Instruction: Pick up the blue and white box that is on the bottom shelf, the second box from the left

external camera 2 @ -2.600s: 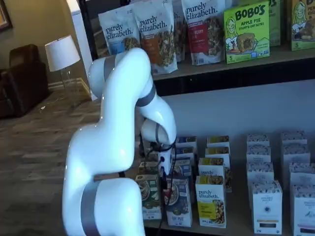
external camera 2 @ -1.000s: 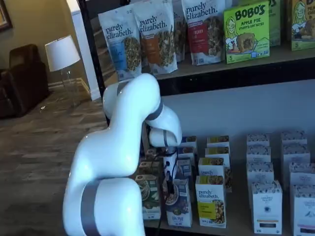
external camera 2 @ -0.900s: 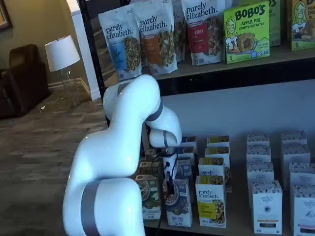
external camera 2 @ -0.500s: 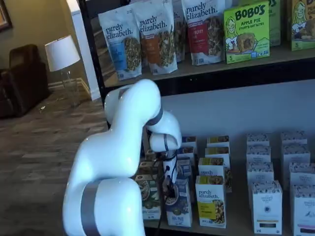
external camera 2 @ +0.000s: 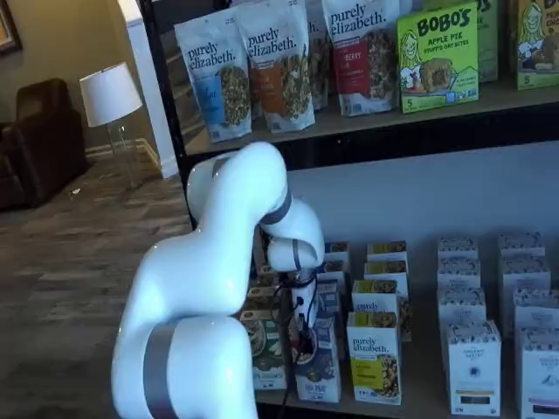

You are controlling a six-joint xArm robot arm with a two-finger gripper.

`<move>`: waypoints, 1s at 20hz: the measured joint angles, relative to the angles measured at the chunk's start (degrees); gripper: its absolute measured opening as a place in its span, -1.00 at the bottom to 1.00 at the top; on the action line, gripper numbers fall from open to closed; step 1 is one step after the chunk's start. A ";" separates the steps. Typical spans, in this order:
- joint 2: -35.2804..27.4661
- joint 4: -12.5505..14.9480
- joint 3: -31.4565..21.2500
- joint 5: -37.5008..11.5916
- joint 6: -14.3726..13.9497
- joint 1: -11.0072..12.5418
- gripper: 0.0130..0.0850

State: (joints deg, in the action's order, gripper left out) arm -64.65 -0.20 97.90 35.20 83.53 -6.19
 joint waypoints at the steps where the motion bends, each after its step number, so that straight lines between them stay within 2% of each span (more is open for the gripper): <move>1: 0.04 0.02 -0.02 0.14 0.00 0.02 0.78; 7: 0.37 0.60 -0.74 0.10 -0.47 0.04 0.33; 18: 0.62 1.31 -1.53 -0.34 -1.01 0.09 0.33; 20: 0.66 1.29 -1.64 -0.37 -0.97 0.12 0.11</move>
State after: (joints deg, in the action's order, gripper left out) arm -63.99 1.09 96.26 34.83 82.56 -6.08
